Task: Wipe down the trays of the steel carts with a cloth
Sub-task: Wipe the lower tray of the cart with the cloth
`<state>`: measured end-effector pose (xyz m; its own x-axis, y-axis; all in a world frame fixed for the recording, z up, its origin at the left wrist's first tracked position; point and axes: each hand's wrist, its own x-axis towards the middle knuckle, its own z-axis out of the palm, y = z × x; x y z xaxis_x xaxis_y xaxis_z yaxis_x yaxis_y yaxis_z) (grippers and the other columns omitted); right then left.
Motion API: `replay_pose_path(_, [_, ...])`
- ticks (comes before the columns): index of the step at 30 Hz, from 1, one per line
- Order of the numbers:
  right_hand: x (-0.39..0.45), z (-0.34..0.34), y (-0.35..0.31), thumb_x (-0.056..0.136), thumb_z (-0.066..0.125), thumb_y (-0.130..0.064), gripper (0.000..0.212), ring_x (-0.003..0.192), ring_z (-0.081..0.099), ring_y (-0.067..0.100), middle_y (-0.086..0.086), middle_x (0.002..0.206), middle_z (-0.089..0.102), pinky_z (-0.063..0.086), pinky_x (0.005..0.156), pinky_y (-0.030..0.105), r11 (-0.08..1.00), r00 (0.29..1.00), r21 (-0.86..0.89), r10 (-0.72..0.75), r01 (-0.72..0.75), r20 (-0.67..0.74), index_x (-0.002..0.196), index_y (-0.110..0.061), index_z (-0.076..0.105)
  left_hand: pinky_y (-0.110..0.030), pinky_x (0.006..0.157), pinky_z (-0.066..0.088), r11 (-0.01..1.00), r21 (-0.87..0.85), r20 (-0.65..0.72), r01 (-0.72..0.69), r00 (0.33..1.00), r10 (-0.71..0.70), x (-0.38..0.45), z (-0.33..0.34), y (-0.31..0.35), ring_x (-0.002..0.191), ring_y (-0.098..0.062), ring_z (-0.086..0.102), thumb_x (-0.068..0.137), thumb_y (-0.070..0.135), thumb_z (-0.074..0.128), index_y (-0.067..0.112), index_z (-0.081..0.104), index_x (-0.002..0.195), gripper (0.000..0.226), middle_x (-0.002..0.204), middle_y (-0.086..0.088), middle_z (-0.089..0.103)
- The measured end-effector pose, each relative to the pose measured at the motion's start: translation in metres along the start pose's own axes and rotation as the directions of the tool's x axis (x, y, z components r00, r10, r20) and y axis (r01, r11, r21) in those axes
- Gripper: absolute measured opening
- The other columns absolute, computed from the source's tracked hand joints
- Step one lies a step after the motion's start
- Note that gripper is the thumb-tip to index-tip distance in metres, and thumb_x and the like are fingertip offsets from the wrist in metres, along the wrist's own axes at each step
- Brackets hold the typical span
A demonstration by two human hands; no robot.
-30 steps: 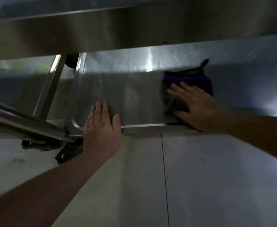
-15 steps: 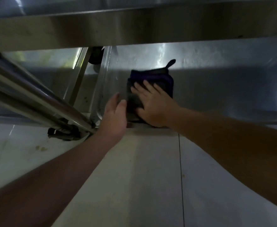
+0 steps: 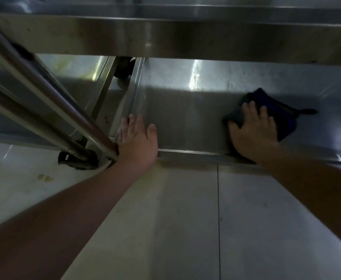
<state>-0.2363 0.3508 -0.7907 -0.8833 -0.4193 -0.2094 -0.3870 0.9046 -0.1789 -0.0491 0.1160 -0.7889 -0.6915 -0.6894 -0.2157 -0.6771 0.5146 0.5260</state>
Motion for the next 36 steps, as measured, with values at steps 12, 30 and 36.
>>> replay_pose_path(12, [-0.030,0.027,-0.089,0.098,0.039,-0.070,0.086,0.159,-0.009,0.011,-0.013,0.173,-0.001,-0.011,0.125,0.033,0.644,0.640,-0.048,-0.744,0.763,0.189,0.166,-0.033,0.002,-0.041,0.131,-0.006,0.993,0.120,0.045,0.016,0.999,-0.021,0.003,0.000,0.004,0.163,-0.021,-0.007,0.112,0.052,0.012,0.018,0.018,0.169,0.067,0.178,-0.003,0.003])
replay_pose_path(30, [-0.075,-0.010,0.153,0.108,0.042,-0.026,0.085,0.158,-0.017,0.018,-0.007,0.167,-0.027,-0.009,0.123,0.036,0.857,0.898,-0.269,-0.425,0.439,0.112,0.158,-0.026,-0.027,-0.047,0.129,0.015,0.886,0.297,0.159,-0.356,0.933,0.322,-0.061,0.053,0.093,0.162,-0.025,0.011,0.108,0.052,0.036,0.017,0.026,0.167,0.069,0.176,-0.006,0.018])
replay_pose_path(36, [-0.090,-0.035,0.146,0.099,0.048,-0.005,0.081,0.159,0.013,0.017,-0.007,0.173,0.012,0.023,0.124,0.040,0.920,0.920,-0.116,-0.354,0.375,0.170,0.166,-0.026,0.009,-0.044,0.127,0.017,0.812,0.334,0.285,-0.479,0.872,0.397,-0.097,0.065,0.121,0.162,-0.022,0.012,0.108,0.051,0.042,0.028,0.027,0.167,0.065,0.177,0.002,0.010])
